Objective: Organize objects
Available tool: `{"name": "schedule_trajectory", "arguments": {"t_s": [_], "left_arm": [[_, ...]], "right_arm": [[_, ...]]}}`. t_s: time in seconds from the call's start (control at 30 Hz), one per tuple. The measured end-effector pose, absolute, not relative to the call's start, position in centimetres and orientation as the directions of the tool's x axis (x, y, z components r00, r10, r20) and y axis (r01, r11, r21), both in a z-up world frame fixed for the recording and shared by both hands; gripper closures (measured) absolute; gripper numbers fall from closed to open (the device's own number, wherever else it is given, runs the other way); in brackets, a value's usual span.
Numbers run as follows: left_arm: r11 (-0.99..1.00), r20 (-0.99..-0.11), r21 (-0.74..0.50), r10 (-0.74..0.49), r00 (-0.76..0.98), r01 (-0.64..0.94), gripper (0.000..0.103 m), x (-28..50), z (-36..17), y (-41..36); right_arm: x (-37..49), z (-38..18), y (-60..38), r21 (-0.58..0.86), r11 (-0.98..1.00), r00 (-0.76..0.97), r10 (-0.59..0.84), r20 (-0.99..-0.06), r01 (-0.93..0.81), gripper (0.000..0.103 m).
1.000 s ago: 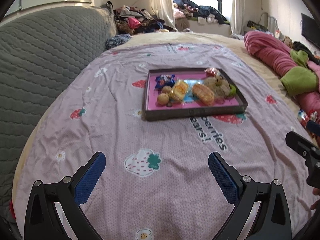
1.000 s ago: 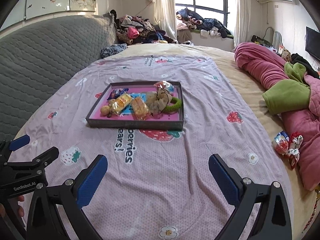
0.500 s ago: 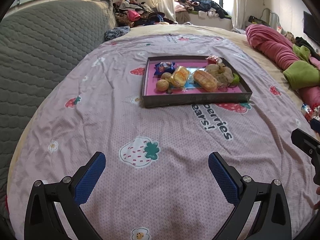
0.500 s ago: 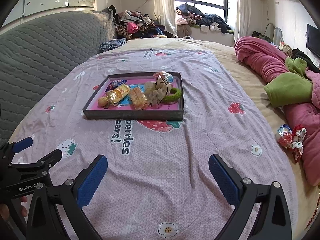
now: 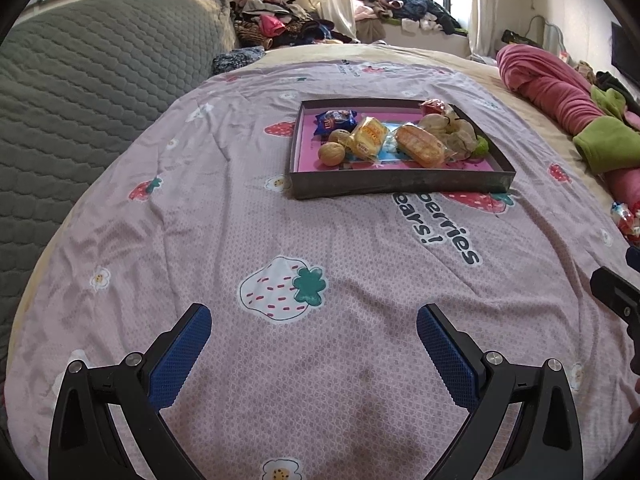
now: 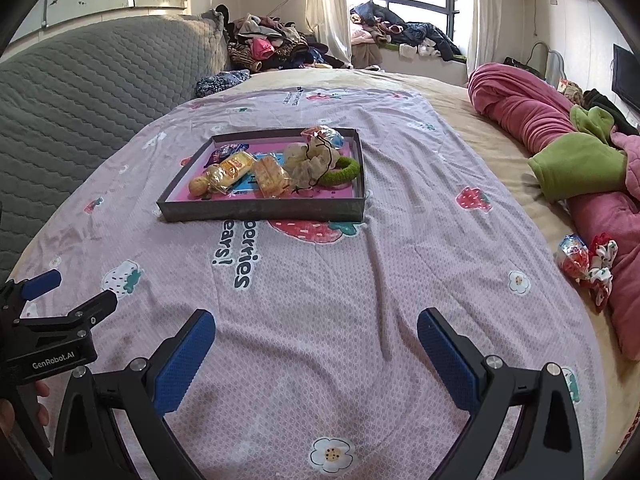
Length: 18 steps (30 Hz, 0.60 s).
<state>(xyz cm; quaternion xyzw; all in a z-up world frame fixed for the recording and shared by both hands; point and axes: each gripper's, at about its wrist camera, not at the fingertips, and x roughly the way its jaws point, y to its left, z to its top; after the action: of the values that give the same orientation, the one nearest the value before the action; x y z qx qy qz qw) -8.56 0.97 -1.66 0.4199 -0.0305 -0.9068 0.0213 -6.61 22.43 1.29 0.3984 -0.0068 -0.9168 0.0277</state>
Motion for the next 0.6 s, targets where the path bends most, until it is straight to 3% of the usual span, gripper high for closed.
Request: {"name": "schedule_trajectory", "arguments": {"t_s": [0.6], "left_arm": [[-0.994, -0.765, 0.11, -0.102, -0.636, 0.026, 0.001, -9.1, -5.2, 0.6]], "right_arm": [[-6.6, -1.6, 21.9, 0.018, -0.999, -0.672, -0.047, -0.739, 0.051, 0.001]]}}
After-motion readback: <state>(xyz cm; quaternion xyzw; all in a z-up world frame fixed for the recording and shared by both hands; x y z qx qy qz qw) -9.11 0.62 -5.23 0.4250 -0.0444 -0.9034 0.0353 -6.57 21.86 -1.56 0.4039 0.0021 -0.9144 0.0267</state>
